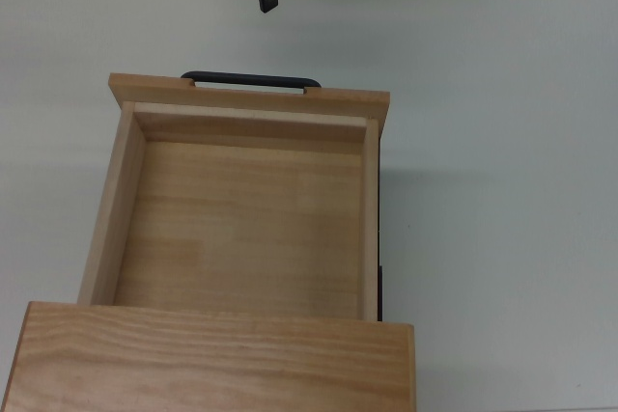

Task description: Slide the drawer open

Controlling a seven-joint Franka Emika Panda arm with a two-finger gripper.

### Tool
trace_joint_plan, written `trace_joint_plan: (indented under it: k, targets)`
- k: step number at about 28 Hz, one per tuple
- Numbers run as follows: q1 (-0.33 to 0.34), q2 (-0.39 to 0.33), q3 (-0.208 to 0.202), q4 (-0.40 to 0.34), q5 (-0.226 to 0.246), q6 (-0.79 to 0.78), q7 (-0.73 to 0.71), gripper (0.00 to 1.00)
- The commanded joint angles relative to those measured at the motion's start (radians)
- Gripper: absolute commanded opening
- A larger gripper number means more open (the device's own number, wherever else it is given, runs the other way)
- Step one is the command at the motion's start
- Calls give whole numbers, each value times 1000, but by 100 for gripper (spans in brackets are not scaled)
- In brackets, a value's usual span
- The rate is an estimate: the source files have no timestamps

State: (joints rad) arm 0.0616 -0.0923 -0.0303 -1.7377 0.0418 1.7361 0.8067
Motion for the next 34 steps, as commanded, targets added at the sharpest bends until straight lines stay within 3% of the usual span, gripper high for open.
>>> trace_joint_plan:
  k: [1, 9, 14, 19, 34]
  targets:
    - [3, -3, -2, 15, -19, -30, -154, 100]
    - [-3, 0, -3, 13, -19, -30, -512, 100]
    - [-3, 14, -5, 13, -31, -30, -622, 100]
    - [-3, 26, -3, 15, -88, -30, -667, 100]
    - [-3, 51, -5, 13, -117, -62, -831, 100]
